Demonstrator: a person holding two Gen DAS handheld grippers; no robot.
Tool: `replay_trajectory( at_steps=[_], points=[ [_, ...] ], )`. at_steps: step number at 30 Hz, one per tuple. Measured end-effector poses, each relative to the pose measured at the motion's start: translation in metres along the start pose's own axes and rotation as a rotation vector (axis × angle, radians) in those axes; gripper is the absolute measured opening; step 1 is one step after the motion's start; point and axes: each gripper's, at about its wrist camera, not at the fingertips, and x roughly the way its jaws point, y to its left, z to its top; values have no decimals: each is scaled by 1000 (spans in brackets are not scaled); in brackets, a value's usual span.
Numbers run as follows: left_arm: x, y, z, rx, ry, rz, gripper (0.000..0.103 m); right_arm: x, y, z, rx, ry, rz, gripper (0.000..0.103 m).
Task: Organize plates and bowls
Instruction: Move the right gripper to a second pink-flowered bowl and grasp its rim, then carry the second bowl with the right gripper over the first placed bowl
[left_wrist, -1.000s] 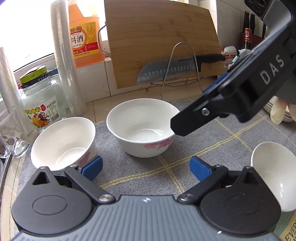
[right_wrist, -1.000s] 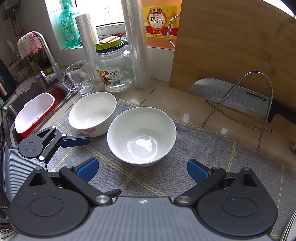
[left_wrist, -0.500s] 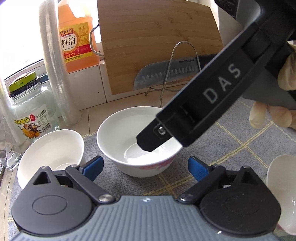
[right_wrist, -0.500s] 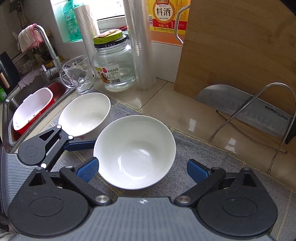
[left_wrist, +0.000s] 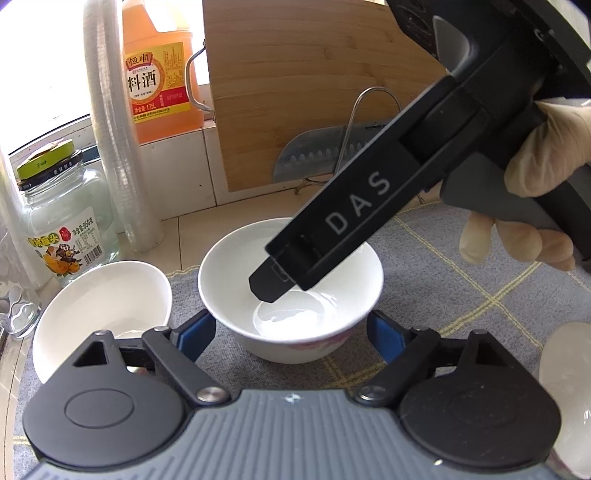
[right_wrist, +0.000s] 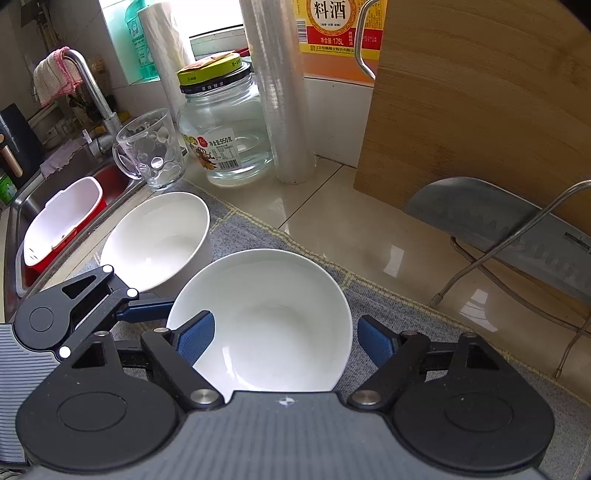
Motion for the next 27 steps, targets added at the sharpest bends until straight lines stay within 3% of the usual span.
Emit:
replay_trajectory(
  at_steps=[27],
  points=[
    [-3, -2, -1, 14, 6, -12, 87, 3, 5, 3, -23, 28, 12, 84]
  ],
)
